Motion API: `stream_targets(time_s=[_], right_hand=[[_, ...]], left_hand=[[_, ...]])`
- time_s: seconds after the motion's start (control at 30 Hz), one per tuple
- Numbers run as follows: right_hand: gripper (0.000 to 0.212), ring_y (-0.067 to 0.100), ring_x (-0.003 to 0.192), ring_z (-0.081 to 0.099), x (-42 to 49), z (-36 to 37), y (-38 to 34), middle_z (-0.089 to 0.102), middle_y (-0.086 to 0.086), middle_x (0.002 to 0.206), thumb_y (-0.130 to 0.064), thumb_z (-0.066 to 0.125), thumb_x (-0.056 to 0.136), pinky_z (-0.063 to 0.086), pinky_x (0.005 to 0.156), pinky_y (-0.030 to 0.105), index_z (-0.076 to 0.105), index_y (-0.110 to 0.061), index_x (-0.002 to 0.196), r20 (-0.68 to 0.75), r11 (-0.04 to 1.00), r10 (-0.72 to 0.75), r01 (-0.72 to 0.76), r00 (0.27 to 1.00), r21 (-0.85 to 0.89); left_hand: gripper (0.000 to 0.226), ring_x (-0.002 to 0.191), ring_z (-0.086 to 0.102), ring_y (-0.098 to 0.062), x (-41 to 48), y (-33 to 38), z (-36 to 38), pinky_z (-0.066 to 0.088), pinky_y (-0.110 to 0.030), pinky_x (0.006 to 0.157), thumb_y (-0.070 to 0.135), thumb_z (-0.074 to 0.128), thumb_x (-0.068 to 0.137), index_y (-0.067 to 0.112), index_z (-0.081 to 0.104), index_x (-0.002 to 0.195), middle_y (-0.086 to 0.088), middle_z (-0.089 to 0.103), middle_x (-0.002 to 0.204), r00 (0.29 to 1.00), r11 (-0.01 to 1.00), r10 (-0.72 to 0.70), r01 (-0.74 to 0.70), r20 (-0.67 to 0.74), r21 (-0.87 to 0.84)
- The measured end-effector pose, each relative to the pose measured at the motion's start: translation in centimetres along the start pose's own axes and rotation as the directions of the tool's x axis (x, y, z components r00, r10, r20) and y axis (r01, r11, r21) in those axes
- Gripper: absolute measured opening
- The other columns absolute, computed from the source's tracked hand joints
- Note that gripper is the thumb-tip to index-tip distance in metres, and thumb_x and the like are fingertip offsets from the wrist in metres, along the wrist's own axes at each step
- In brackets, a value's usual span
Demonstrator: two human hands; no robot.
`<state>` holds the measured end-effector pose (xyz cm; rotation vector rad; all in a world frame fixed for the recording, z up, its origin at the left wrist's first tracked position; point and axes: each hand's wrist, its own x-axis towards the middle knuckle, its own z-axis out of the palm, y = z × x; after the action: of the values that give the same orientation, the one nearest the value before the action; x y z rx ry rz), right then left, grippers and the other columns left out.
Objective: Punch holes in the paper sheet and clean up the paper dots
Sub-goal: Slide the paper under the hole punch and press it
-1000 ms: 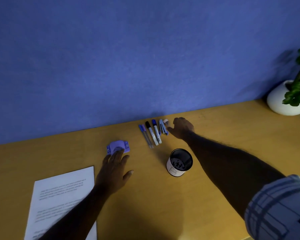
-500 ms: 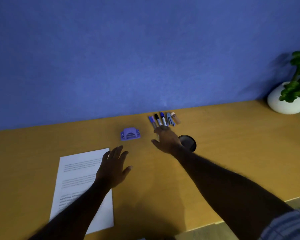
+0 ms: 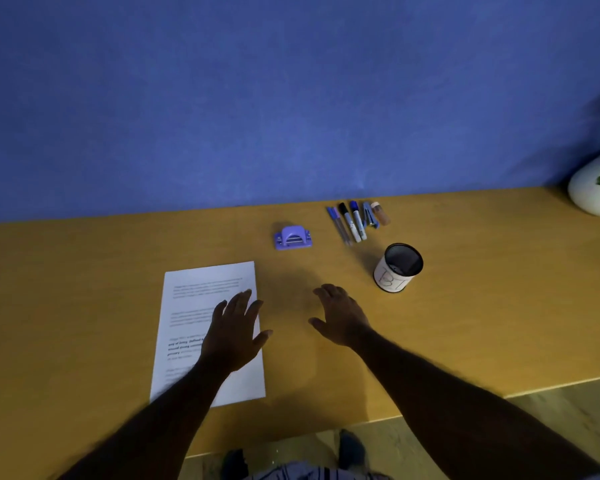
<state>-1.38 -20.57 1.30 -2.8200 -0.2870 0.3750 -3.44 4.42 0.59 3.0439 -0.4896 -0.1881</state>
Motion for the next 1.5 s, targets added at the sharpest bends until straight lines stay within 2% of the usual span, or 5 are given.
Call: stream_targets(time_s=[0.23, 0.83, 1.0, 1.33, 1.5], right_hand=[[0.064, 0.024, 0.133, 0.039, -0.1, 1.7, -3.4, 0.042, 0.004, 0.145, -0.041, 0.064, 0.087, 0.042, 0.105, 0.041, 0.04, -0.016, 0.141, 0.028, 1.0, -0.013, 0.012, 1.0, 0.025], [0.049, 0.028, 0.117, 0.048, 1.0, 5.9, -10.6, 0.046, 0.009, 0.128, -0.042, 0.066, 0.084, 0.049, 0.092, 0.041, 0.055, -0.009, 0.118, 0.16, 0.967, 0.15, -0.179, 0.976, 0.182], [0.05, 0.021, 0.09, 0.066, 2.8, 7.9, -12.5, 0.066, 0.003, 0.111, -0.048, 0.066, 0.067, 0.06, 0.075, 0.037, 0.065, -0.015, 0.105, 0.247, 0.784, 0.367, -0.442, 0.897, 0.436], [0.056, 0.029, 0.104, 0.057, 5.0, 8.0, -15.8, 0.056, 0.009, 0.119, -0.029, 0.068, 0.07, 0.055, 0.087, 0.044, 0.054, -0.01, 0.121, 0.348, 0.458, 0.625, -0.689, 0.699, 0.562], [0.038, 0.021, 0.082, 0.066, 4.9, 7.1, -16.0, 0.065, 0.006, 0.102, -0.018, 0.067, 0.076, 0.055, 0.054, 0.027, 0.055, -0.009, 0.111, 0.389, 0.296, 0.594, -0.64, 0.705, 0.709]], left_hand=[[0.062, 0.124, 0.053, -0.035, -2.5, -3.3, 1.3, 0.042, -0.056, 0.099, 0.053, 0.067, 0.077, 0.015, 0.057, 0.125, -0.014, 0.055, 0.137, 0.997, 0.996, -0.072, 0.07, -0.041, -0.057], [0.074, 0.13, 0.035, -0.037, -6.2, -8.9, 2.5, 0.037, -0.055, 0.103, 0.055, 0.063, 0.08, 0.019, 0.033, 0.137, -0.018, 0.029, 0.145, 0.845, 0.813, -0.514, 0.535, 0.15, -0.227], [0.076, 0.132, 0.033, -0.036, -6.3, -9.1, 2.4, 0.038, -0.052, 0.104, 0.052, 0.066, 0.08, 0.017, 0.034, 0.139, -0.018, 0.027, 0.146, 0.846, 0.797, -0.512, 0.532, 0.15, -0.286], [0.076, 0.133, 0.032, -0.034, -6.2, -9.0, 2.5, 0.04, -0.048, 0.104, 0.053, 0.063, 0.082, 0.016, 0.032, 0.141, -0.018, 0.027, 0.147, 0.852, 0.809, -0.501, 0.523, 0.151, -0.27], [0.076, 0.132, 0.032, -0.034, -6.2, -9.0, 2.6, 0.039, -0.048, 0.105, 0.052, 0.064, 0.082, 0.016, 0.032, 0.141, -0.018, 0.027, 0.146, 0.858, 0.812, -0.494, 0.513, 0.141, -0.278]])
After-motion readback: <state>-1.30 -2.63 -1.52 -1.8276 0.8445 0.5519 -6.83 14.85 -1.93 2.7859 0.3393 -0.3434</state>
